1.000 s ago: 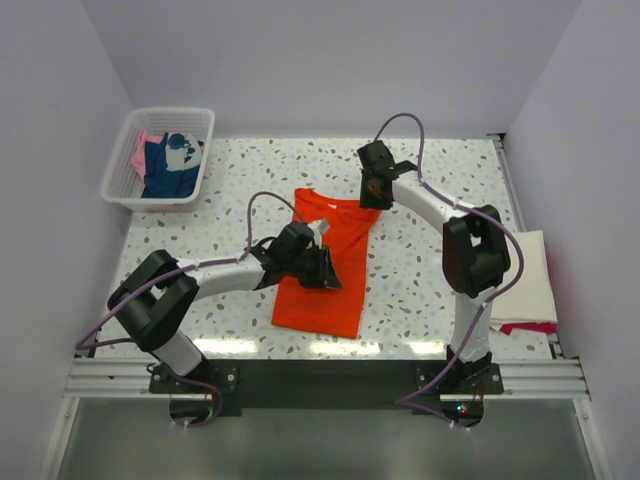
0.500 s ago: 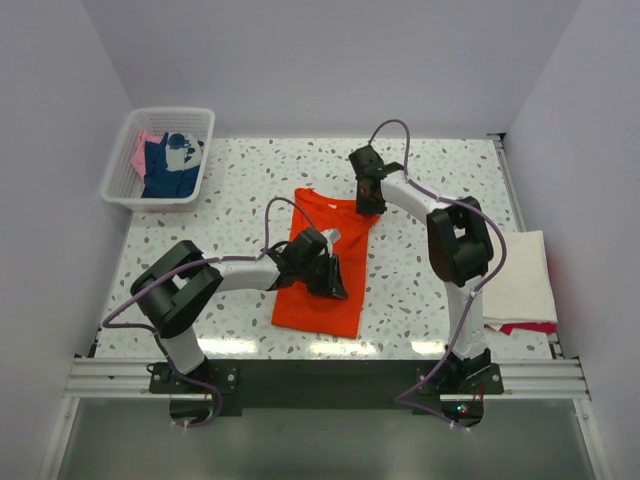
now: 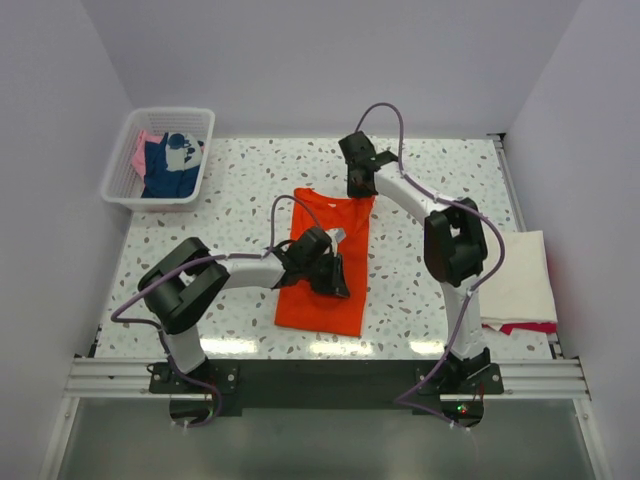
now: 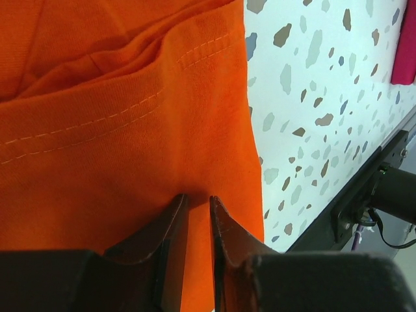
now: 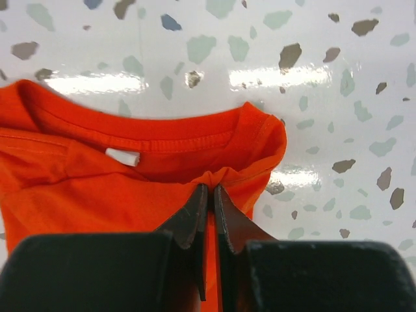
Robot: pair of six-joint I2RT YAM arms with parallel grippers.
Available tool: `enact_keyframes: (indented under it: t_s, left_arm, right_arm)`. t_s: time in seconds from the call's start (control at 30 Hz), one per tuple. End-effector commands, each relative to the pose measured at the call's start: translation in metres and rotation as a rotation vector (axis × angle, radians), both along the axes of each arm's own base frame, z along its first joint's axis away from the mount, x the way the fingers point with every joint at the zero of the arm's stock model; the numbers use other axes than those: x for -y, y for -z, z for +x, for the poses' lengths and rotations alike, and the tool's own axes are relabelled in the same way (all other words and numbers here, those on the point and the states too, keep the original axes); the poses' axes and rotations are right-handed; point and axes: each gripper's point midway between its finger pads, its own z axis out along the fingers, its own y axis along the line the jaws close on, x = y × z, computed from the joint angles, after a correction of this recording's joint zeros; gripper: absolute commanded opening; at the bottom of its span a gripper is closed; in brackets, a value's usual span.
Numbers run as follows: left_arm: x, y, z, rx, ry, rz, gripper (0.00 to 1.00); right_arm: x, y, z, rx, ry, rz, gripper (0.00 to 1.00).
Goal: Fold and stack the t-shirts
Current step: Fold the tshirt
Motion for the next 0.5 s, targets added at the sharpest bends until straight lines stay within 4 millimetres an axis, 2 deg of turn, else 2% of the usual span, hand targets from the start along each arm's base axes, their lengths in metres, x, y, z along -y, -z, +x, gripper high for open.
enact_keyframes:
  t_s: [0.0, 0.1, 0.47]
  left_arm:
    - [-0.005, 0.013, -0.001, 0.018, 0.021, 0.059, 0.24]
    - [-0.005, 0.014, -0.001, 0.018, 0.024, 0.060, 0.24]
    - [-0.005, 0.009, -0.002, 0.024, 0.024, 0.052, 0.24]
  right_arm:
    - [-0.005, -0.022, 0.013, 0.055, -0.028, -0.061, 0.04]
    - [-0.011, -0.023, 0.016, 0.052, -0.056, -0.071, 0.05]
    - [-0.026, 0.018, 0.016, -0.008, -0.098, -0.052, 0.08]
